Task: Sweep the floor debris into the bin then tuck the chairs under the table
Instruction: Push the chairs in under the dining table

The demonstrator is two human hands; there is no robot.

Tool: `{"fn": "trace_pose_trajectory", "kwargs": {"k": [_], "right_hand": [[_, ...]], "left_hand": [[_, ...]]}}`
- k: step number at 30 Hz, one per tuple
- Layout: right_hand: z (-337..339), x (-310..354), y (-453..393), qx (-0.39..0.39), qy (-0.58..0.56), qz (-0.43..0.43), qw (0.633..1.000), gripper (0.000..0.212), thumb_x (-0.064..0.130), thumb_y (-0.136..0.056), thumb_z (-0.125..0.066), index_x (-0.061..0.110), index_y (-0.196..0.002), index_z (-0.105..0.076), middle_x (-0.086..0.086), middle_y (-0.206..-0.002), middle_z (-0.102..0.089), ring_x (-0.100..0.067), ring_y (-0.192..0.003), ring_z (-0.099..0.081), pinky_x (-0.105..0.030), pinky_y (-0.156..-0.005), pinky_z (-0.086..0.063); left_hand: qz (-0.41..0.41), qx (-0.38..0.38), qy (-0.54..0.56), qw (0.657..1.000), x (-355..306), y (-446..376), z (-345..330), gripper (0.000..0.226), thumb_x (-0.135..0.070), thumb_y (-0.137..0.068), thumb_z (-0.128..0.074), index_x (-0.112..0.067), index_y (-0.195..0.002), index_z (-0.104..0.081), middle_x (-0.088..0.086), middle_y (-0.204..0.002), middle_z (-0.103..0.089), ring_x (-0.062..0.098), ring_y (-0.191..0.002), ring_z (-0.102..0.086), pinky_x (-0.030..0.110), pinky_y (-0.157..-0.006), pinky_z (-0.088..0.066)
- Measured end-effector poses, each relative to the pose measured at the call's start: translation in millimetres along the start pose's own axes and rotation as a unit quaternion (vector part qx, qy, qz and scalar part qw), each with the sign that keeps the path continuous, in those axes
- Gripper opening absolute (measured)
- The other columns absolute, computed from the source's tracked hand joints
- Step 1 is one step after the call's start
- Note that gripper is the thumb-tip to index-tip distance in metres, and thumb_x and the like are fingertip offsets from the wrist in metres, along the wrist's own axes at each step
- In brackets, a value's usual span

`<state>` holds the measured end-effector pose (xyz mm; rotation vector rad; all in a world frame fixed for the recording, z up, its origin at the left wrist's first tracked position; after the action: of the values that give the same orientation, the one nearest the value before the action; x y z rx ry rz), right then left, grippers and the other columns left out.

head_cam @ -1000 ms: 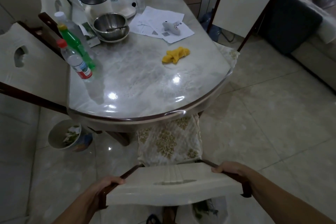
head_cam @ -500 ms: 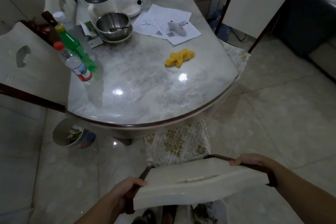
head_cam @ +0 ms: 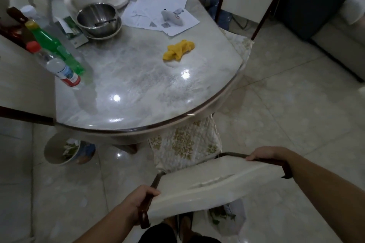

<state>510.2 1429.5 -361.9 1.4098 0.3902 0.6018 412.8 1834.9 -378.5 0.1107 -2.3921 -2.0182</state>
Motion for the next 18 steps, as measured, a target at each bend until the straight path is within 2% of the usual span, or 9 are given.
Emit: {"fn": "trace_pose_trajectory", "kwargs": {"k": [4,10,13,18], "right_hand": [[-2.7,1.3,6.2,-0.028,0.0,0.013,1.0,0.037,0.029,-0.092,-0.062,-0.002,-0.113,-0.065,-0.023,-0.106,-0.068,-0.03,-0.074,-0.068,-0.036,-0.069,-0.055],[-5.2,-0.5,19.6,-0.035,-0.055,0.002,0.998,0.027,0.027,-0.092,-0.063,0.0,-0.094,-0.067,-0.017,-0.08,-0.07,-0.027,-0.056,-0.067,-0.03,-0.052,-0.055],[-4.8,0.5,19.5,-0.03,-0.06,0.0,0.998,0.026,0.027,-0.093,-0.061,0.001,-0.093,-0.067,-0.017,-0.08,-0.07,-0.027,-0.057,-0.067,-0.032,-0.055,-0.056],[-2.9,-1.1,12.5,-0.016,-0.05,-0.006,0.999,0.027,0.026,-0.093,-0.059,0.001,-0.103,-0.066,-0.019,-0.094,-0.069,-0.031,-0.07,-0.067,-0.038,-0.068,-0.055]], "left_hand": [[0.007,0.003,-0.016,1.0,0.8,-3.0,3.8,0.024,-0.007,-0.077,-0.058,0.005,-0.098,-0.06,0.019,-0.068,-0.066,0.032,-0.049,-0.064,0.031,-0.049,-0.052],[0.009,0.002,-0.005,1.0,-0.8,-3.0,5.1,0.042,-0.004,-0.065,-0.061,0.005,-0.106,-0.06,0.02,-0.079,-0.066,0.034,-0.058,-0.065,0.034,-0.052,-0.053],[0.002,-0.007,-0.007,1.0,-3.9,-3.1,5.3,0.045,-0.003,-0.063,-0.062,0.005,-0.106,-0.06,0.02,-0.08,-0.066,0.034,-0.059,-0.064,0.034,-0.055,-0.052],[0.003,-0.003,-0.001,1.0,-2.5,-3.8,2.1,0.019,-0.002,-0.079,-0.056,0.006,-0.094,-0.063,0.02,-0.073,-0.068,0.033,-0.054,-0.066,0.034,-0.059,-0.05]]}}
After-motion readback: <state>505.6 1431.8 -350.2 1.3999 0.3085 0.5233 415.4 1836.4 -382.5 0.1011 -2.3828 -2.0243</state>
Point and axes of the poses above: each hand's wrist, its own y-axis away from the middle knuckle, its own z-axis out of the back of the hand, x = y × z, the point moved 6 cm from there along -y, towards the middle knuckle
